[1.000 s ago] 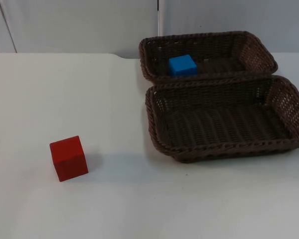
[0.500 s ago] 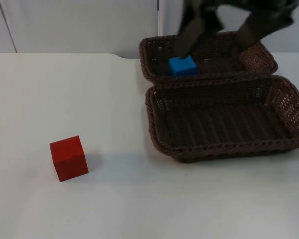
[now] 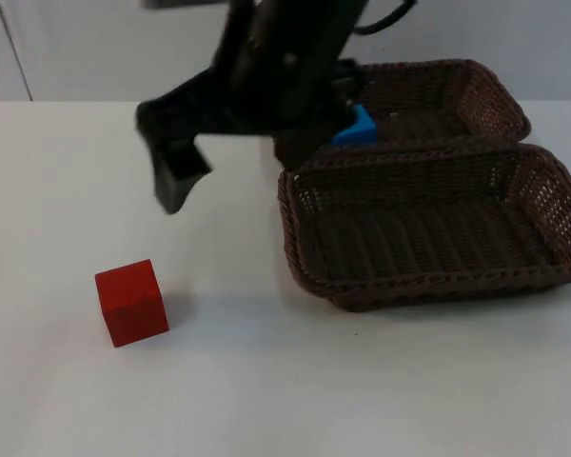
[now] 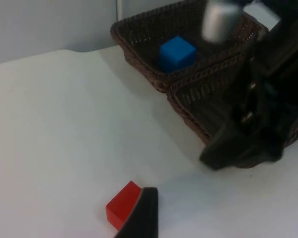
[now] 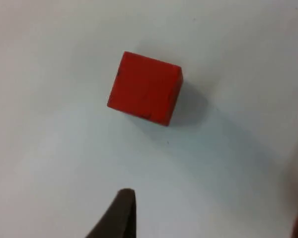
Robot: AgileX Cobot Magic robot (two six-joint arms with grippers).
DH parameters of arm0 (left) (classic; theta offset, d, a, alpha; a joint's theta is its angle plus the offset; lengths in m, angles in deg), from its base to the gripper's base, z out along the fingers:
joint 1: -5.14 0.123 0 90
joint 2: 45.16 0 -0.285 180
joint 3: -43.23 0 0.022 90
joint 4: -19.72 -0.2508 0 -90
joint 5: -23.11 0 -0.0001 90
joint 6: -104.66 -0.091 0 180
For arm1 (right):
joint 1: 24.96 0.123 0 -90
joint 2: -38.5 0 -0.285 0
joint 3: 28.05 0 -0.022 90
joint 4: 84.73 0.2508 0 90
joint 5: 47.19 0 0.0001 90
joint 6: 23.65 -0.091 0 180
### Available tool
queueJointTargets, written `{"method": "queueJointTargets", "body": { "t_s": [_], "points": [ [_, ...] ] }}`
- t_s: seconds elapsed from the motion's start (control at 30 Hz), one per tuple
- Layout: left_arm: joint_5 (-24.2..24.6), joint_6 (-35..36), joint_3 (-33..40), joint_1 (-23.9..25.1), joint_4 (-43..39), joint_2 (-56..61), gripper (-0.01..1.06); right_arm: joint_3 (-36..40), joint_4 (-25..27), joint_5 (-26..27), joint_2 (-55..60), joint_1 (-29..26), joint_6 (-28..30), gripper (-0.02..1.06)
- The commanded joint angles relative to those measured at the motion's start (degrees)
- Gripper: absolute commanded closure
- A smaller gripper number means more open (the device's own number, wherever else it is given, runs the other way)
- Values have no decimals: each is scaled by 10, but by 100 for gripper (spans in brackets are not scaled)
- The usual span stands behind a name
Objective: Pick up one cube with the left hand and place it into the upper basket. Pick up one cube with the right hand and place it into the lower basket.
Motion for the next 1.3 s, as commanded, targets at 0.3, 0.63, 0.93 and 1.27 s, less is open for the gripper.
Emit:
{"method": "queueJointTargets", "body": {
  "t_s": [0.3,0.63,0.93,1.27],
  "points": [
    [2,3,3,1,4,5,19,-25,-108,133,97,76,-152,-1],
    [1,3,3,1,3,5,19,-31,-175,216,144,95,-269,-1],
    [1,3,3,1,3,5,19,-38,-229,254,189,98,-345,0],
    [1,3,3,1,4,5,19,-38,-262,282,222,98,-384,18]
  ]
}}
